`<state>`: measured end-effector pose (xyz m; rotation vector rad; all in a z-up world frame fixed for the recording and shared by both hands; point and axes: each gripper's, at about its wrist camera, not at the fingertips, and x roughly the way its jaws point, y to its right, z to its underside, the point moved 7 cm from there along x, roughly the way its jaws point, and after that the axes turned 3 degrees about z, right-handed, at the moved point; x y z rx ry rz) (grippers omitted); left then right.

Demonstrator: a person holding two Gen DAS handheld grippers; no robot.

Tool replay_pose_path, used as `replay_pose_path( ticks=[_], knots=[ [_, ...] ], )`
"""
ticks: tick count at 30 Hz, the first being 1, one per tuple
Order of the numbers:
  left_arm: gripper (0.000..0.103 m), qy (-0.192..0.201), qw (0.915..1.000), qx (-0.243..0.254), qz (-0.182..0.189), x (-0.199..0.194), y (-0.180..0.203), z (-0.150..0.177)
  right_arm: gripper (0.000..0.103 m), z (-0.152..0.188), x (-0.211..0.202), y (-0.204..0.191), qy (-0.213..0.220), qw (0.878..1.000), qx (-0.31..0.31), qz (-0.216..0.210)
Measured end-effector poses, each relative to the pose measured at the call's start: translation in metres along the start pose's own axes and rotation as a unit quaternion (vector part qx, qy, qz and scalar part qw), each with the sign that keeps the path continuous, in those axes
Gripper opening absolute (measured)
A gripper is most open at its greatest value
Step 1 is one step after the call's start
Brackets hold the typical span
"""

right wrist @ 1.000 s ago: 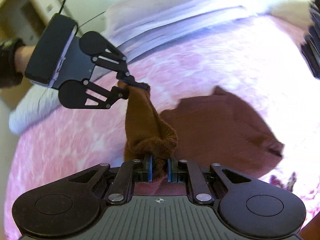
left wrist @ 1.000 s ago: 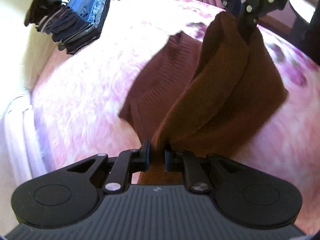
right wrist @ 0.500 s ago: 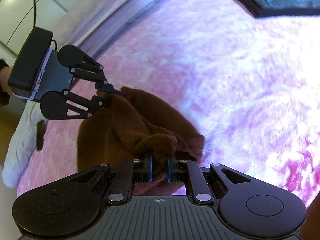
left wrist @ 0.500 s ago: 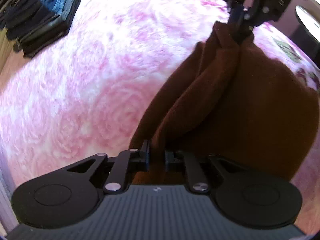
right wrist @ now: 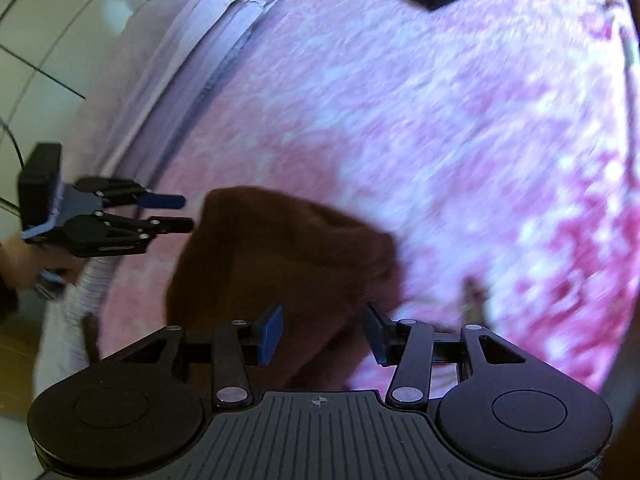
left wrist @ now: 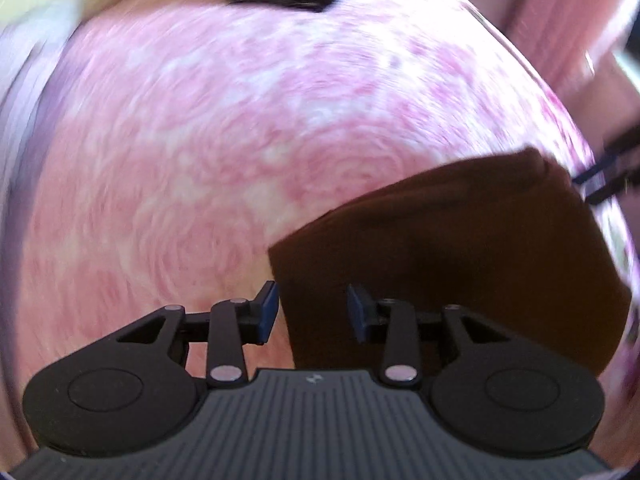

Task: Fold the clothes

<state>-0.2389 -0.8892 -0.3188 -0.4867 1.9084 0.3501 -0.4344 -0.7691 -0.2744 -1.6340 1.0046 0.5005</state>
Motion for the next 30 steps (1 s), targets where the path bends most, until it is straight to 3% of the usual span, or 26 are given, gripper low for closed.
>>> replay_pose_path(
  ticks=[3, 6, 7, 8, 12, 15, 17, 19, 20, 23, 27, 30],
  knots=[
    [0.033, -0.003, 0.9995, -0.028, 0.013, 0.016, -0.002, 0.003, 0.048, -0.003, 0.013, 0.008, 0.001, 0.999, 0.050, 0.001],
    [0.033, -0.010, 0.9995, -0.025, 0.013, 0.030, 0.001, 0.003, 0.047, -0.008, 0.018, 0.022, 0.011, 0.993, 0.115, -0.007],
    [0.033, -0.013, 0.9996, -0.022, 0.012, 0.034, 0.003, 0.003, 0.022, -0.011, 0.020, 0.025, 0.010, 0.992, 0.124, -0.003],
    [0.033, -0.015, 0.9996, -0.020, 0.011, 0.039, 0.004, 0.003, 0.010, -0.017, 0.019, 0.026, 0.012, 0.993, 0.116, 0.001],
    [0.034, -0.014, 0.9995, -0.028, 0.009, 0.042, 0.002, 0.005, 0.010, -0.033, 0.015, 0.029, 0.012, 0.997, 0.070, 0.006],
    [0.034, -0.016, 0.9995, -0.027, -0.005, 0.034, 0.006, 0.010, 0.011, -0.033, 0.029, 0.039, -0.021, 0.997, 0.069, 0.007],
    [0.034, -0.016, 0.9995, -0.020, -0.017, 0.023, 0.012, 0.014, 0.019, -0.032, 0.020, 0.041, -0.015, 0.998, 0.064, 0.009],
    [0.034, -0.014, 0.9997, -0.010, -0.018, 0.008, 0.024, 0.019, 0.049, -0.030, 0.013, 0.040, -0.005, 0.998, 0.057, 0.013],
    [0.034, -0.012, 0.9998, -0.004, -0.014, 0.001, 0.032, 0.022, 0.053, -0.025, 0.010, 0.037, -0.001, 0.999, 0.054, 0.007],
    [0.034, -0.007, 0.9998, 0.016, 0.004, -0.013, 0.061, 0.033, 0.055, -0.004, -0.002, 0.028, -0.002, 0.999, 0.033, -0.025],
    [0.034, -0.001, 0.9981, 0.052, 0.034, -0.015, 0.100, 0.047, 0.055, 0.051, -0.007, 0.001, -0.036, 0.994, -0.052, -0.086],
    [0.034, -0.008, 0.9964, 0.075, 0.038, -0.008, 0.117, 0.053, 0.055, 0.084, 0.004, -0.014, -0.044, 0.988, -0.110, -0.104]
  ],
)
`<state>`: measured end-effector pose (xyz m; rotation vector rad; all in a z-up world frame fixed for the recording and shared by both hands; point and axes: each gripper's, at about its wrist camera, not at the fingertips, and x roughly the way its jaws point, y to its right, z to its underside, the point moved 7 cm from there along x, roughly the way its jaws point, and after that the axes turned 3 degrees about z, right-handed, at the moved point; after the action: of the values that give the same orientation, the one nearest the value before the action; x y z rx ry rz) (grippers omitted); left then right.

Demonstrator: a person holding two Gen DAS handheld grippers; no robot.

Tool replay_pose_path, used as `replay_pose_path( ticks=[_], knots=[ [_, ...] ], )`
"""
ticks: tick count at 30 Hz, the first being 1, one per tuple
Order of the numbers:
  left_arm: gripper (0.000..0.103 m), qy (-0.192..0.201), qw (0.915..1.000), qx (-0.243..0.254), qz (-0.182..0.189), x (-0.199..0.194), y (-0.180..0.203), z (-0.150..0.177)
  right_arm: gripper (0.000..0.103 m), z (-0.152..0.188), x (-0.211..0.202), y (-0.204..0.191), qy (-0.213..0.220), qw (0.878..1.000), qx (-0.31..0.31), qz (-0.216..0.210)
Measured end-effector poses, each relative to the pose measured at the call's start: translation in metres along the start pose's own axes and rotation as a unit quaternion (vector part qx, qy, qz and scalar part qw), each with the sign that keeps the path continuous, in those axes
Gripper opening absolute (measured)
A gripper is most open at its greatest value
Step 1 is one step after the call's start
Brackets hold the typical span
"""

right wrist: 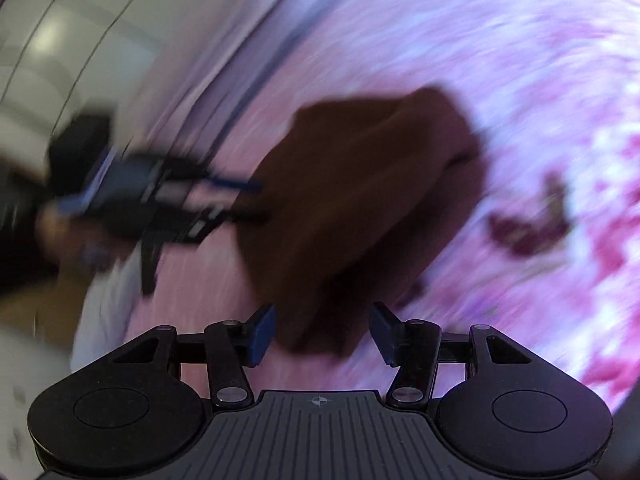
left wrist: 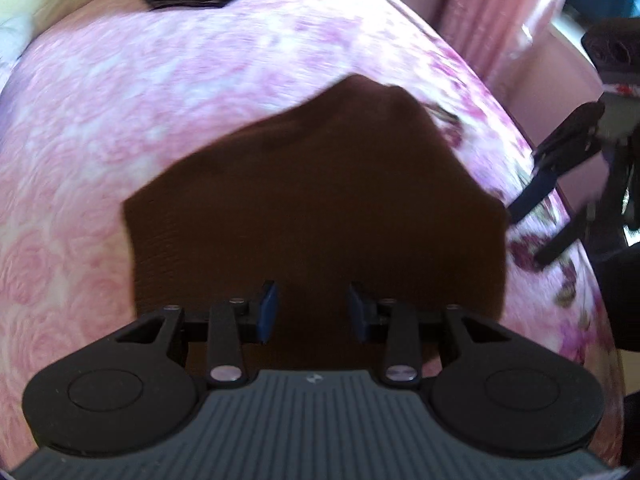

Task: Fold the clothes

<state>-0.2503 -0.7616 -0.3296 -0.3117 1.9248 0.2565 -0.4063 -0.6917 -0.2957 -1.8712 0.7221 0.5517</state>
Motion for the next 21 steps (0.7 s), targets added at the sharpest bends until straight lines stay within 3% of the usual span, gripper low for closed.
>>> replay_pose_path(
  ticks=[3, 7, 9, 12, 13, 17, 19, 21],
  knots=[
    [0.033, -0.010, 0.9998, 0.018, -0.001, 0.008, 0.009, 0.002, 0.055, 0.016, 0.022, -0.013, 0.002, 0.999, -0.042, -0.013],
    [0.033, -0.026, 0.9991, 0.033, 0.002, 0.021, 0.009, 0.003, 0.055, 0.003, 0.050, -0.020, 0.040, 0.995, -0.083, -0.025],
    [0.033, -0.037, 0.9983, 0.044, 0.003, 0.030, 0.010, 0.005, 0.055, -0.001, 0.062, -0.016, 0.037, 0.996, -0.067, -0.041],
    [0.035, -0.043, 0.9978, 0.050, -0.002, 0.041, 0.011, 0.004, 0.053, 0.009, 0.064, -0.014, 0.003, 0.996, 0.005, -0.087],
    [0.035, -0.040, 0.9981, 0.047, -0.001, 0.044, 0.011, 0.002, 0.045, 0.017, 0.062, -0.014, -0.006, 0.996, 0.018, -0.086],
    [0.035, -0.032, 0.9986, 0.042, -0.003, 0.048, 0.011, 0.000, 0.037, 0.060, 0.051, -0.011, -0.046, 0.996, 0.047, -0.063],
    [0.035, -0.030, 0.9988, 0.039, -0.002, 0.046, 0.010, -0.001, 0.037, 0.080, 0.045, -0.012, -0.071, 0.995, 0.040, -0.052],
    [0.032, -0.023, 0.9990, 0.039, 0.000, 0.036, 0.013, 0.000, 0.037, 0.085, 0.031, -0.011, -0.066, 0.996, 0.040, -0.034]
  ],
)
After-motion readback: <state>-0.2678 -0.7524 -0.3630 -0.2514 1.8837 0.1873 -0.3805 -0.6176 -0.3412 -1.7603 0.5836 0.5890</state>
